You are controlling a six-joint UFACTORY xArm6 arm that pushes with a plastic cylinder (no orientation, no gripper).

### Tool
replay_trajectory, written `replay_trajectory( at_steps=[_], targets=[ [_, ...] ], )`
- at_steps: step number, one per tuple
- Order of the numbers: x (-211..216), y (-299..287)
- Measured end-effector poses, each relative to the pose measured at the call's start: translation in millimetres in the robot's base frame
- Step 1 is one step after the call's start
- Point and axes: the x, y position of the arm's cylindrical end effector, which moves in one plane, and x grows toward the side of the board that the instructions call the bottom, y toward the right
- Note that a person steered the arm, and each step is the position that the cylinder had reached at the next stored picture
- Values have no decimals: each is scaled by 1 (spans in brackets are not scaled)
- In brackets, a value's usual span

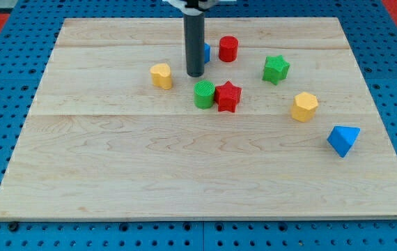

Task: Place the blue cube diagonally to the top left of the green circle

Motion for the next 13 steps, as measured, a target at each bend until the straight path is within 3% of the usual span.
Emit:
replay_trajectory(
  at_steps=[2,5,8,10,12,13],
  targets=[
    [3,-107],
    [-16,37],
    [-60,32],
    [-66,-2],
    [-114,-1],
    [-101,-48]
  ],
)
